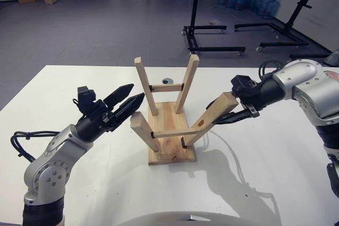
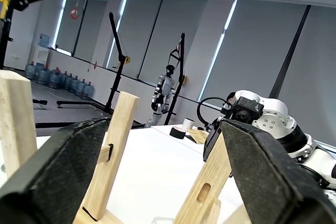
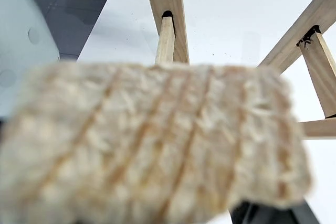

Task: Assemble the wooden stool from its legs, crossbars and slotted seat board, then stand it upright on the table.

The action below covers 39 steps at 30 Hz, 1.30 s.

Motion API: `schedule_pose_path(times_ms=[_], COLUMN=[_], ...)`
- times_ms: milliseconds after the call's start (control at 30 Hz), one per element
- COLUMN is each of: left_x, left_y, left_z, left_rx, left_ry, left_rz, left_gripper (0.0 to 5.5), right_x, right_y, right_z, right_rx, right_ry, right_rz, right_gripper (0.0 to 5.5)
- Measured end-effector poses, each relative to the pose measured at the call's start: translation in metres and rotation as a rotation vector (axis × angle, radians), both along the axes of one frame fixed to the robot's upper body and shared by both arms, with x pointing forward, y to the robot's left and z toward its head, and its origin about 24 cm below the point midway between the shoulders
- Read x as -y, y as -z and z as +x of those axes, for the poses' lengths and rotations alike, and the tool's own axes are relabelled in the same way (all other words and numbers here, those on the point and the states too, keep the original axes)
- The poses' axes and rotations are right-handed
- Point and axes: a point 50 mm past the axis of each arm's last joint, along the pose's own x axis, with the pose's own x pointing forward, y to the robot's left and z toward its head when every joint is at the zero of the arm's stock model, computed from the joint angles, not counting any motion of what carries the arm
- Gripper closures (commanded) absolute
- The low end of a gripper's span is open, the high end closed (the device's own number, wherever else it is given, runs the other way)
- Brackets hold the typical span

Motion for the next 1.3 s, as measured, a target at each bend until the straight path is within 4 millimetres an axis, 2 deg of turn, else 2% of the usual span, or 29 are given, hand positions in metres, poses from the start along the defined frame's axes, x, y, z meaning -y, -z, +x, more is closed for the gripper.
schedule_pose_path(times_ms=[133,367,500,1133,1300], left_x=[0.005,0.006,0.005,0.014,0.012], left_y=[0.001,0.004,0.004,0.002,0.001], left_z=[-0.003,-0.006,-0.007,-0.001,0.003], left_rx=[0.013,0.014,0.015,0.077,0.088], left_ry=[-0.004,-0.027,-0.038,-0.043,-0.062], left_rz=[-0.004,-0.029,-0.033,-0.007,-0.012], left_gripper=[1.6,1.6,1.6,1.6,1.6], right_x=[-0.006,-0.007,-0.007,-0.028,-0.036], right_y=[-0.001,0.007,0.008,0.004,0.004], right_z=[-0.001,-0.015,-0.018,-0.006,0.005], right_rx=[0.015,0.17,0.176,0.086,0.023], right_ry=[-0.005,-0.081,-0.075,-0.071,-0.062], right_rz=[-0.022,-0.022,-0.029,-0.044,-0.048], right_gripper=[3.47,3.47,3.47,3.47,3.47])
